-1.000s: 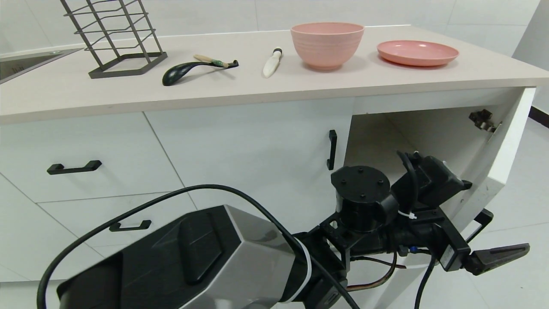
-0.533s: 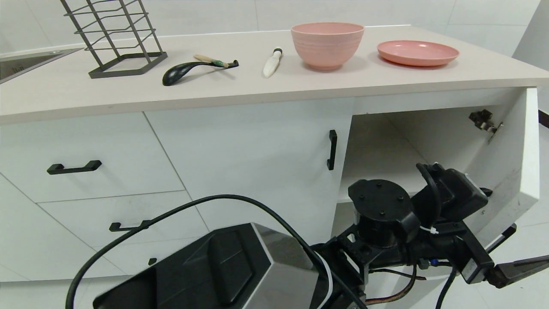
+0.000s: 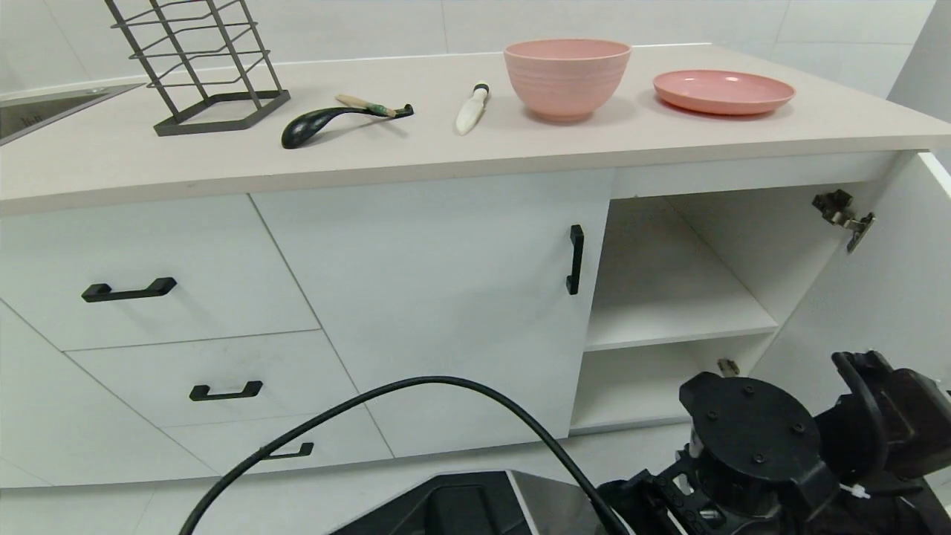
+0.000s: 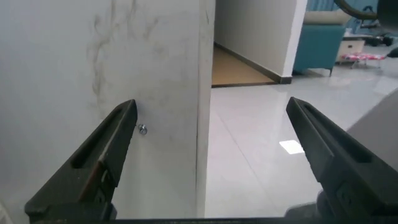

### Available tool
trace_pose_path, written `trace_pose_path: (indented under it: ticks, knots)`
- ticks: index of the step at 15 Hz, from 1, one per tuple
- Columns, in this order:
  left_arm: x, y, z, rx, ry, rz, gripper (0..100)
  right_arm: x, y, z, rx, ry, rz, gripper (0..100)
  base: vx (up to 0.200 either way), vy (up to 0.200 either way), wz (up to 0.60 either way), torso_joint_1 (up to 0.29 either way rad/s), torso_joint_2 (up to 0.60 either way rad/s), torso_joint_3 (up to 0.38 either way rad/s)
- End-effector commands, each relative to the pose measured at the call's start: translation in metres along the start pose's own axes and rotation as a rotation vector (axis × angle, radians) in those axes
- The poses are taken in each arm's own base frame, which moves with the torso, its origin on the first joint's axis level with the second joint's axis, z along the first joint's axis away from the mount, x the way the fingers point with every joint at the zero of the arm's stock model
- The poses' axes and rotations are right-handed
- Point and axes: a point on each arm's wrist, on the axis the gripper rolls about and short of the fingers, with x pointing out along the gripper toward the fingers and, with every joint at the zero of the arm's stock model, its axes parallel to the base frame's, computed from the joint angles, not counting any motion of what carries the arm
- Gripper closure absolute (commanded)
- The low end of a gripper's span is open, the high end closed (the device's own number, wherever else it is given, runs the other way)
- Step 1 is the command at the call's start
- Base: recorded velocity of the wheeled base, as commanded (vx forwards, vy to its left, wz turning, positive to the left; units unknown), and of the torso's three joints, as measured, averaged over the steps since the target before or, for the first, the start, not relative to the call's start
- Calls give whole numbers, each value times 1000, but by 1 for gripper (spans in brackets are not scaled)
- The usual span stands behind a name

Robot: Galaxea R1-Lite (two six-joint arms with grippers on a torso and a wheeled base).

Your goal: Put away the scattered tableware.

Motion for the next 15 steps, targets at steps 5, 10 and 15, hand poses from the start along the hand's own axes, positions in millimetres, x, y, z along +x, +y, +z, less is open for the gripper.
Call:
trace_pose_path:
  ticks: [5,10,15]
  knots:
    - [9,-20,-28,-68,-22,-42,0,1,-4,11,-41,-38,-14,0,0,0,0,0,0,0]
    - [-104,9,28,-84,39,146,0,-12,9,5,-9,-6,0,0,0,0,0,0,0,0]
    - [-242,1,122,35,66,417,0,-29,32,-13,74,76,47,0,0,0,0,0,0,0]
